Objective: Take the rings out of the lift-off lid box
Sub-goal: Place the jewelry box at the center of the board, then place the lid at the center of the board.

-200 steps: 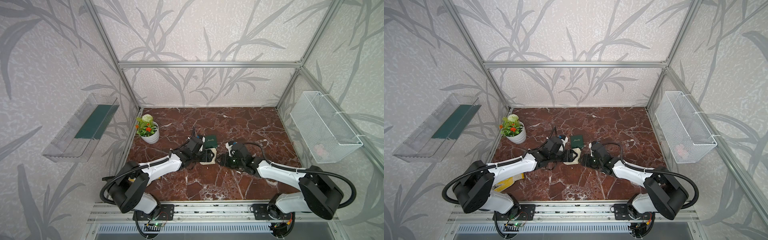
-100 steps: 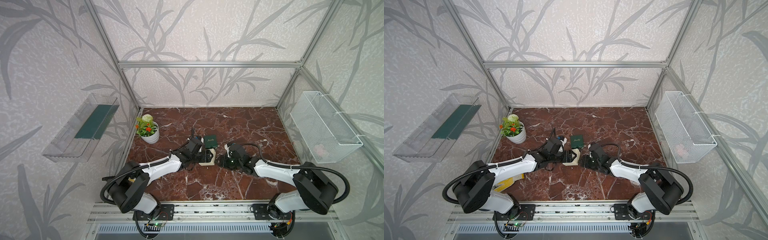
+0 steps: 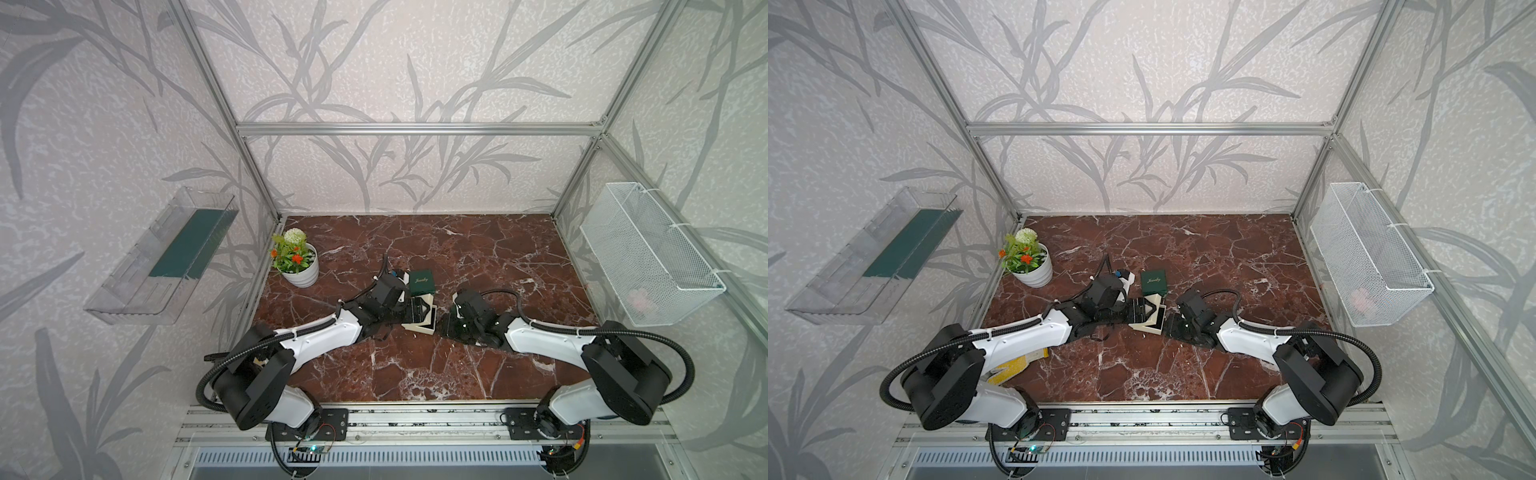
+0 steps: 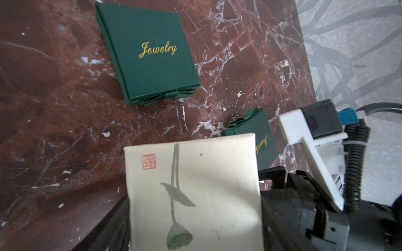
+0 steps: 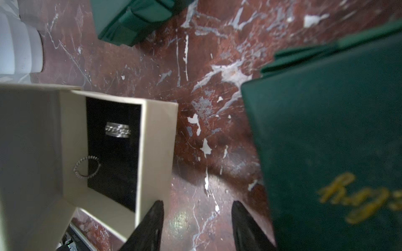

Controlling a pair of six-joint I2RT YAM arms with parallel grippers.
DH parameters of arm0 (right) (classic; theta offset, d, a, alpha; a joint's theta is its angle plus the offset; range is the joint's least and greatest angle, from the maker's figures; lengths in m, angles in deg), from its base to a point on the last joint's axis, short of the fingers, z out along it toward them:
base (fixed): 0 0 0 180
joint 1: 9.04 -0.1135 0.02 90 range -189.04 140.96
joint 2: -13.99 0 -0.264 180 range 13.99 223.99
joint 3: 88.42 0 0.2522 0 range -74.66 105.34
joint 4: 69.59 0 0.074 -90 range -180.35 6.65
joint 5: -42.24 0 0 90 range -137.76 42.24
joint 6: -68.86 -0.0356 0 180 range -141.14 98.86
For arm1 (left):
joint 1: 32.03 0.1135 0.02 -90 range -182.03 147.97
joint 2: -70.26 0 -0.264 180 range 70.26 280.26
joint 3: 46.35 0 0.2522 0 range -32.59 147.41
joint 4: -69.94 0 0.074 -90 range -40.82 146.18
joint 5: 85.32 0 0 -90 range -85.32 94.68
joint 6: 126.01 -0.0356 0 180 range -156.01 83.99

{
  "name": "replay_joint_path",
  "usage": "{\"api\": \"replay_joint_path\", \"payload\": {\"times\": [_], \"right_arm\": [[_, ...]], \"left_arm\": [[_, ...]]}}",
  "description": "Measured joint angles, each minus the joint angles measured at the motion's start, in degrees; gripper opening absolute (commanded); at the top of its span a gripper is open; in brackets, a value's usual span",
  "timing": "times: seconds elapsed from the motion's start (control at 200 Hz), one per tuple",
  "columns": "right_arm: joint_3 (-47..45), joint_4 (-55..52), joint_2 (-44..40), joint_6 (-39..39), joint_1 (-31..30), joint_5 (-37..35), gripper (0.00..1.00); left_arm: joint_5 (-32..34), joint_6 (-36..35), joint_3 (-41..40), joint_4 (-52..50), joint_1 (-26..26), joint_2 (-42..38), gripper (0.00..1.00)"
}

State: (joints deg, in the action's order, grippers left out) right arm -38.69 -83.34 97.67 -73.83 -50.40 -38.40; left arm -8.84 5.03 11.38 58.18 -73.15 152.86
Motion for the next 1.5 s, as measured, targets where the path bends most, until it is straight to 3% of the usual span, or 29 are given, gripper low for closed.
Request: {"api": "replay_joint_path", "payload": {"times": [0.435, 0.68, 0.84, 0.915, 1.23, 1.5], "right_arm": [[5.64, -10.21, -5.9, 4.22, -0.26, -5.49, 0.58], [9.84, -15.56, -4.92, 7.89, -1.64, -5.44, 0.57], [13.16, -17.62, -1.84, 9.6, -3.17, -5.42, 0.52], [14.78, -18.25, -0.13, 10.43, -3.85, -5.31, 0.46], [24.22, -19.34, 10.05, 13.25, -4.2, -3.23, 0.42], [33.11, -21.22, 19.93, 17.07, -4.2, -2.67, 0.33]], "left_arm": [[10.38, -1.92, 0.15, -9.22, 0.83, -4.87, 0.75], [13.57, -2.49, -0.68, -13.77, 8.37, -9.01, 0.75], [15.5, -3.04, -1.49, -16.06, 12.48, -9.16, 0.75], [16.17, -4.09, -1.38, -17.18, 13.05, -7.87, 0.74], [17.16, -6.4, 0.66, -20.44, 13.84, 1.22, 0.76], [17.7, -7.96, 4.04, -20.9, 13.9, 1.79, 0.96]]}}
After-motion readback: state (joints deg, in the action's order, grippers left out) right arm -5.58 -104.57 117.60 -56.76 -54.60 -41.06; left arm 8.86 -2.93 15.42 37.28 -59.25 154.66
